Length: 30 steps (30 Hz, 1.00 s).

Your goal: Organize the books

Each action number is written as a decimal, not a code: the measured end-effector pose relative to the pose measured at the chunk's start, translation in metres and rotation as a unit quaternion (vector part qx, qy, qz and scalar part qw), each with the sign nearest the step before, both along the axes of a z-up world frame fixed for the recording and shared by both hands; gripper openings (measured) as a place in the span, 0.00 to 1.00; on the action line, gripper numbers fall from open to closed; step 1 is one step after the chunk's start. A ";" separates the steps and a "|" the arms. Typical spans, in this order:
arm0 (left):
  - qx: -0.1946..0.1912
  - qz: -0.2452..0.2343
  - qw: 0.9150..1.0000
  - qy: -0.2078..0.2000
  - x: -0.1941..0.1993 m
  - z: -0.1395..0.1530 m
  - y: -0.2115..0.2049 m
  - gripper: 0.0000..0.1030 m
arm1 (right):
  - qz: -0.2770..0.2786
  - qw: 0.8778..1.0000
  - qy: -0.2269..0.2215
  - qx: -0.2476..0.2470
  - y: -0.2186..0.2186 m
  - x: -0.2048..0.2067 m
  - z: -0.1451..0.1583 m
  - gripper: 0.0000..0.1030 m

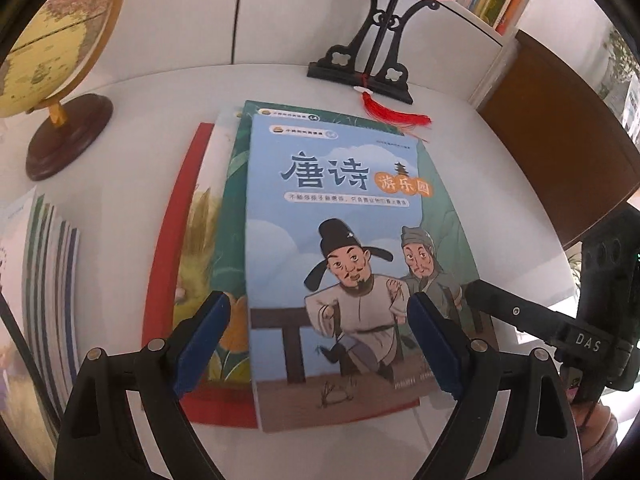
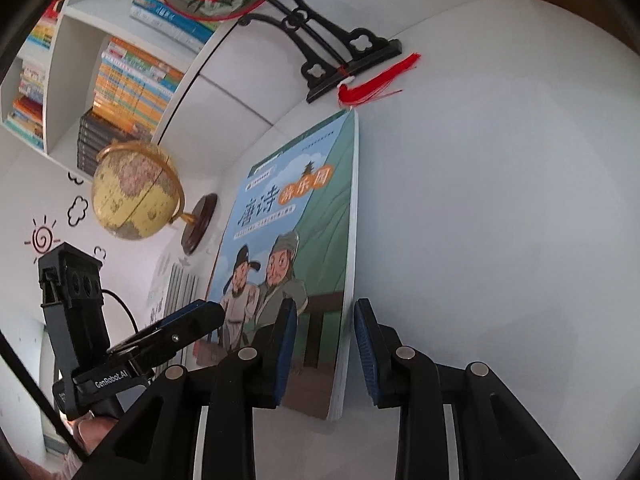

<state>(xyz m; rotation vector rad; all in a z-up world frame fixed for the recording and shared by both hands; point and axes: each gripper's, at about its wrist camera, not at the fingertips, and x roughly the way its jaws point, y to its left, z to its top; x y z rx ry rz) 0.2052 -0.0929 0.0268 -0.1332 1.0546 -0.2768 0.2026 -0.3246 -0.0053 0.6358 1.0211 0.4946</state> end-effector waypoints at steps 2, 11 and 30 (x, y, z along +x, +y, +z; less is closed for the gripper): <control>-0.008 -0.005 1.000 0.005 -0.001 0.000 -0.004 0.87 | -0.001 1.000 0.000 0.024 0.000 0.003 -0.002 0.34; -0.031 -0.008 0.999 0.038 -0.046 0.003 0.007 0.87 | 0.019 1.000 0.007 0.002 0.006 -0.027 0.009 0.36; -0.026 0.081 0.995 0.044 -0.065 0.006 0.048 0.28 | 0.045 0.999 -0.015 0.000 0.019 -0.053 0.015 0.23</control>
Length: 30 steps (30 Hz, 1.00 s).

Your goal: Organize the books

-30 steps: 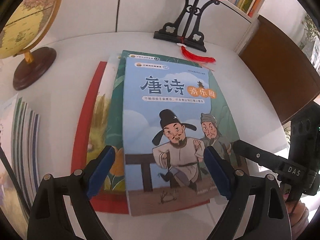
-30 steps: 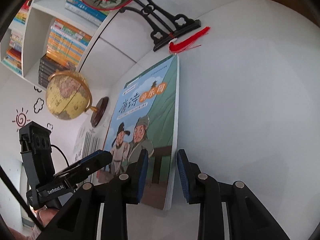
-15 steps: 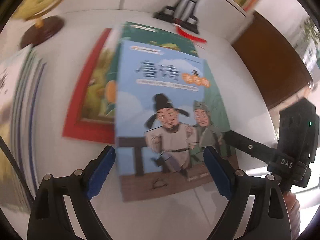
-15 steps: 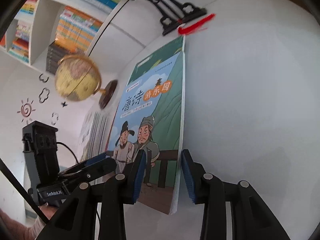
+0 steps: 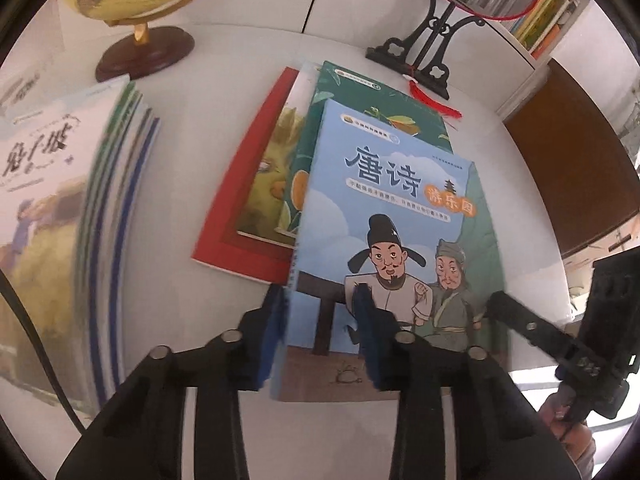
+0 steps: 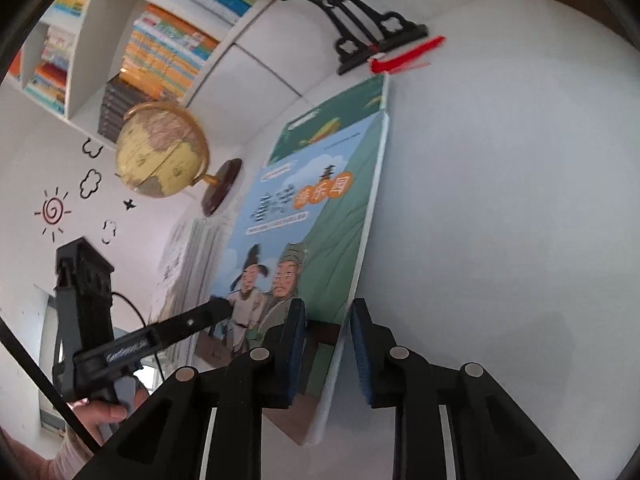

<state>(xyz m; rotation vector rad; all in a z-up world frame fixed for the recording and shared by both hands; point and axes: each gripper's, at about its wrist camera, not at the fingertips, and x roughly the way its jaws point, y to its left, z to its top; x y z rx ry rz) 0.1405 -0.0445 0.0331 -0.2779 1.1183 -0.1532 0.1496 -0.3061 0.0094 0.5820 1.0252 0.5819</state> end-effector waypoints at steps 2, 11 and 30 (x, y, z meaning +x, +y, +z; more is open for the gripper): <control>-0.008 -0.006 1.000 -0.004 -0.004 0.005 0.003 0.25 | 0.001 1.000 -0.018 0.015 0.001 -0.007 0.011 0.23; -0.022 -0.006 0.998 -0.053 -0.015 0.041 0.024 0.26 | 0.034 0.994 -0.080 -0.062 0.040 -0.018 0.051 0.23; -0.015 -0.024 0.995 -0.094 -0.019 0.083 0.073 0.26 | 0.026 0.989 -0.125 -0.068 0.096 -0.028 0.099 0.23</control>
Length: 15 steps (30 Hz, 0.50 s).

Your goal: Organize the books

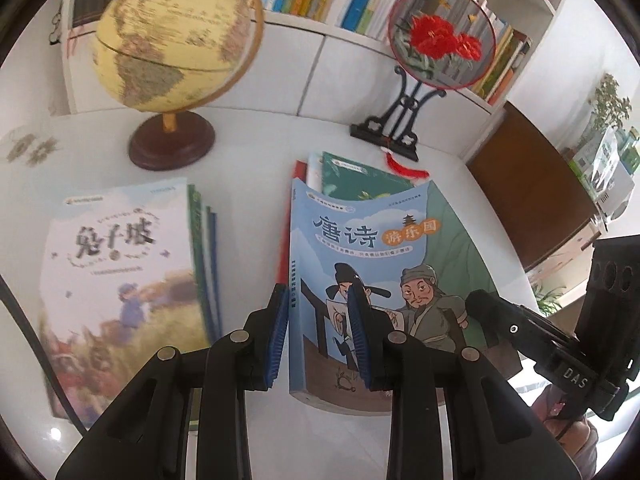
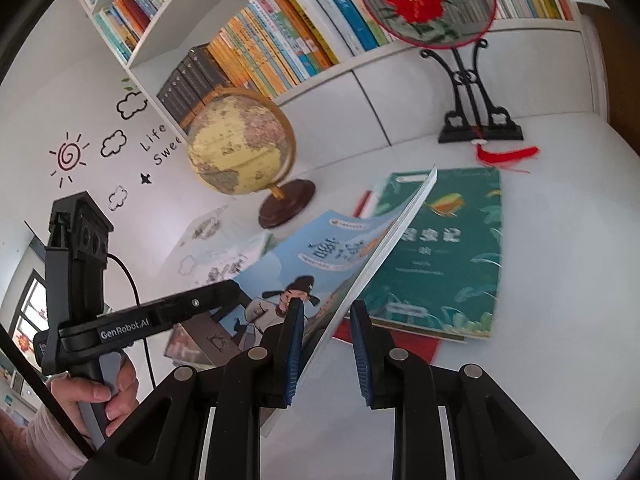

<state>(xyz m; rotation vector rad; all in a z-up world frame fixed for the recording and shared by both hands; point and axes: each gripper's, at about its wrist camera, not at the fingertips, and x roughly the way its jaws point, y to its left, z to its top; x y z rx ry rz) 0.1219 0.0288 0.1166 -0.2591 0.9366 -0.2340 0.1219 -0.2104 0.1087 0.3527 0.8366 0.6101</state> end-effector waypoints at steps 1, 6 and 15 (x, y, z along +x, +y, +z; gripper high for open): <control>0.000 0.002 1.000 -0.002 0.000 0.002 0.005 0.26 | 0.002 1.000 -0.002 0.001 0.004 0.000 0.003 0.23; -0.001 0.012 1.000 -0.013 -0.001 0.010 0.033 0.26 | 0.014 1.000 -0.020 -0.003 0.032 0.002 0.017 0.23; 0.002 0.039 0.999 -0.027 -0.010 0.022 0.086 0.26 | 0.042 0.999 -0.031 0.004 0.084 0.011 0.026 0.23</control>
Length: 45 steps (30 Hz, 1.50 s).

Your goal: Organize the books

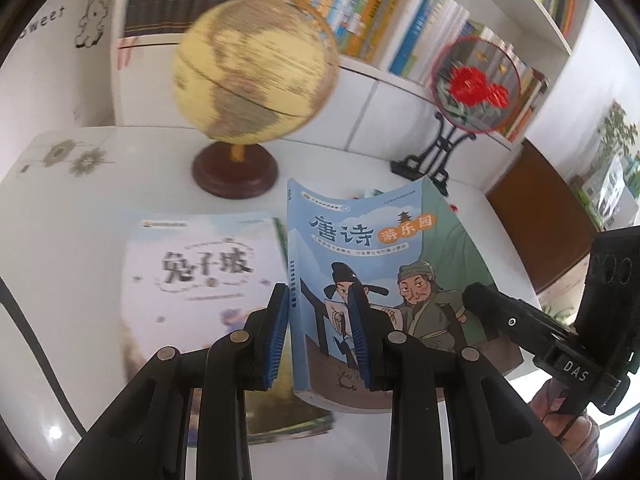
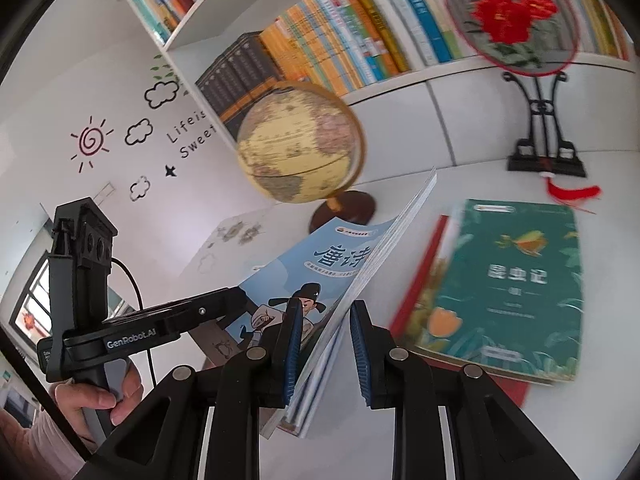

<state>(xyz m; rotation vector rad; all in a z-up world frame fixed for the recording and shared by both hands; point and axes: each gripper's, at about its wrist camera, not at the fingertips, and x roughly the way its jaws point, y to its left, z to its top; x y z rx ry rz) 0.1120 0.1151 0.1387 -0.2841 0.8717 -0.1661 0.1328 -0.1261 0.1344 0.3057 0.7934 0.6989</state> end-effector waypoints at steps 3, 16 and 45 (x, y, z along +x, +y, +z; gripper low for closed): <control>0.002 0.017 1.000 -0.003 -0.003 0.002 0.019 0.26 | 0.014 1.000 -0.002 0.003 0.020 0.004 0.001 0.23; 0.031 0.082 0.996 0.020 -0.022 -0.013 0.080 0.26 | 0.086 0.996 0.013 0.005 0.101 0.015 -0.014 0.23; 0.208 0.095 0.964 0.134 -0.014 -0.050 0.033 0.39 | 0.019 0.994 0.107 -0.014 0.072 0.032 -0.069 0.56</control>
